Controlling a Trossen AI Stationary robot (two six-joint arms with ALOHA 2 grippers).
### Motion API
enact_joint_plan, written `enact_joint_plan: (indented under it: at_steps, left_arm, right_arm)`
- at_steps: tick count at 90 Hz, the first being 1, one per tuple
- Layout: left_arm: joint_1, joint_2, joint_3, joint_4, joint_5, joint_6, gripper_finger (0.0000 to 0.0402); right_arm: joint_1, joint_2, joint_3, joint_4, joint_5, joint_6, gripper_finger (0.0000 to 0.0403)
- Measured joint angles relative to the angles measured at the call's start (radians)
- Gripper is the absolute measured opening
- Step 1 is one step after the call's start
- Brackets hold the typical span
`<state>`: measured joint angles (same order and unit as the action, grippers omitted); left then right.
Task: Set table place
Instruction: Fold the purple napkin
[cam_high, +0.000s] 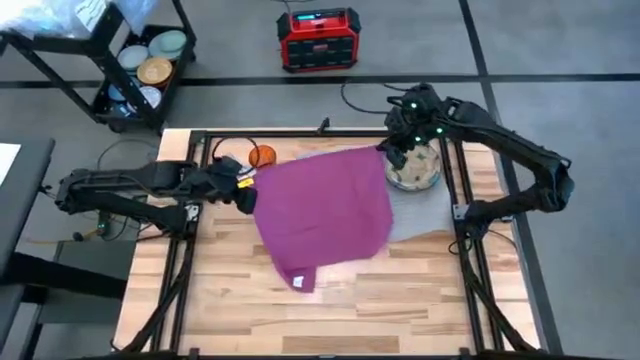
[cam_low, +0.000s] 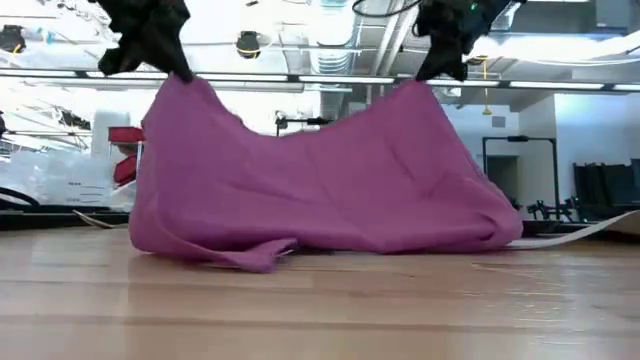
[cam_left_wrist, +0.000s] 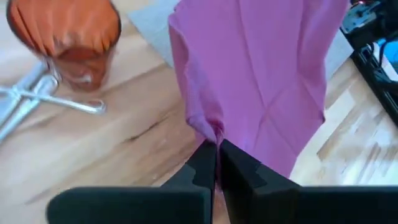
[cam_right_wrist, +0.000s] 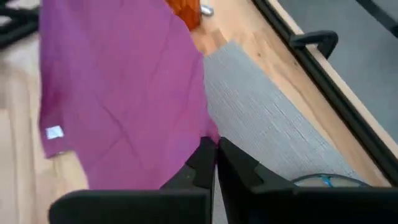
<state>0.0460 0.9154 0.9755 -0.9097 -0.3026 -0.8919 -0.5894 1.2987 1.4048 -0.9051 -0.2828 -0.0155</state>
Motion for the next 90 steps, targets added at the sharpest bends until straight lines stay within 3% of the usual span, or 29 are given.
enact_joint_plan:
  at_steps: [26,45,75,90]
  left_arm:
    - [0.000,0.001,0.088,-0.081,-0.003,0.155,0.0000]
    - [-0.013,0.001,0.208,-0.096,-0.001,0.256,0.0000]
    - [-0.018,0.000,0.449,-0.399,-0.026,0.266,0.0000]
    - [-0.027,0.001,0.542,-0.442,-0.042,0.293,0.0000]
  right_arm:
    - [0.082,-0.002,0.197,-0.025,0.058,0.084,0.0000]
    - [0.121,-0.002,0.261,-0.076,0.146,0.120,0.0000]
    - [0.164,-0.004,0.389,-0.143,0.211,0.118,0.0000]
    - [0.159,-0.002,0.471,-0.155,0.217,0.114,0.0000]
